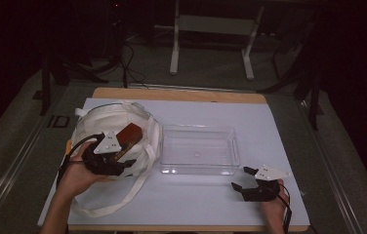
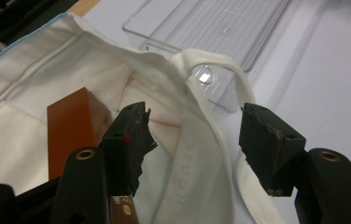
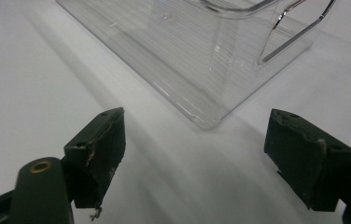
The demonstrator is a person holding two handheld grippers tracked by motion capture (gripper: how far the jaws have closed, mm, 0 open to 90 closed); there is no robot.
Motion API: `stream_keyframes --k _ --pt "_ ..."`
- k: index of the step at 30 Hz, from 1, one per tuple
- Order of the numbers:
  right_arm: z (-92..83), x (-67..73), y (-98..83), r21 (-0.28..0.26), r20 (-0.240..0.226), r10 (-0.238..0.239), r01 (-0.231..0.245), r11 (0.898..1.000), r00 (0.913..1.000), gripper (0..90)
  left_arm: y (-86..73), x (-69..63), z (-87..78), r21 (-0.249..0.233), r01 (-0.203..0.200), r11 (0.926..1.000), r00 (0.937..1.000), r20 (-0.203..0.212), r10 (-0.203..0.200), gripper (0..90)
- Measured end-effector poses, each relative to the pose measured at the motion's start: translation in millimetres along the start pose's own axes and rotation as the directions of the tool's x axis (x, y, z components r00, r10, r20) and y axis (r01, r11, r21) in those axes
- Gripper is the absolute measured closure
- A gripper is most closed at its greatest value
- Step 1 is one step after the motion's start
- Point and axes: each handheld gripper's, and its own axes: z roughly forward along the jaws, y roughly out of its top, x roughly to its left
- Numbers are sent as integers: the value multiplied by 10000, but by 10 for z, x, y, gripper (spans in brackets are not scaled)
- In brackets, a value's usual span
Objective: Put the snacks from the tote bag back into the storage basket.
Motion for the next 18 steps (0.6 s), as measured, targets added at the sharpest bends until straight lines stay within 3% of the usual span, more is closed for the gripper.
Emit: stream_keyframes --k 18 --pt "0 1 0 1 -18 -31 31 10000 10000 204 -113 177 47 529 414 9977 9987 -318 -398 421"
